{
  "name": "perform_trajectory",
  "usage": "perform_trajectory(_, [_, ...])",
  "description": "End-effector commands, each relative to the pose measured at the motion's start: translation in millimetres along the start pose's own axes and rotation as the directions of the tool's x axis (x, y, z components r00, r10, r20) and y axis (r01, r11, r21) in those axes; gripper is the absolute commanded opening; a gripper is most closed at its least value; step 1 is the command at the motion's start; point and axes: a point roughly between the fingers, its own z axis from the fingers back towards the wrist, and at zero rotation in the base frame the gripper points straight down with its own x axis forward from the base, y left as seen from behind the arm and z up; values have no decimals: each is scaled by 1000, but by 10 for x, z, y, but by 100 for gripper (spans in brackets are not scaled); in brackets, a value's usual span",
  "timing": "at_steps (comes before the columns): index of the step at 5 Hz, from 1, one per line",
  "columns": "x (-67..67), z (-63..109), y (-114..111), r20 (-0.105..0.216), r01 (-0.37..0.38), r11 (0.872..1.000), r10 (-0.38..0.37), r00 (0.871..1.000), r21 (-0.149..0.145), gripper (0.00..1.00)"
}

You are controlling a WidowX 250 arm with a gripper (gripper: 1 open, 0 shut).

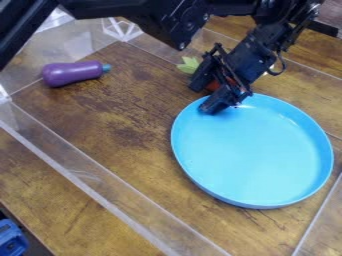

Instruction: Put the lemon on the blue tray

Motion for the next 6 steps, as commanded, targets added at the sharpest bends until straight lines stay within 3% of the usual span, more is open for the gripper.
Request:
perform_trajectory(1, [-88, 157, 147, 56, -34, 999, 34, 998, 2, 0])
perform_trajectory(6, [-93, 135, 133, 44, -15, 1000, 15, 999, -11, 0])
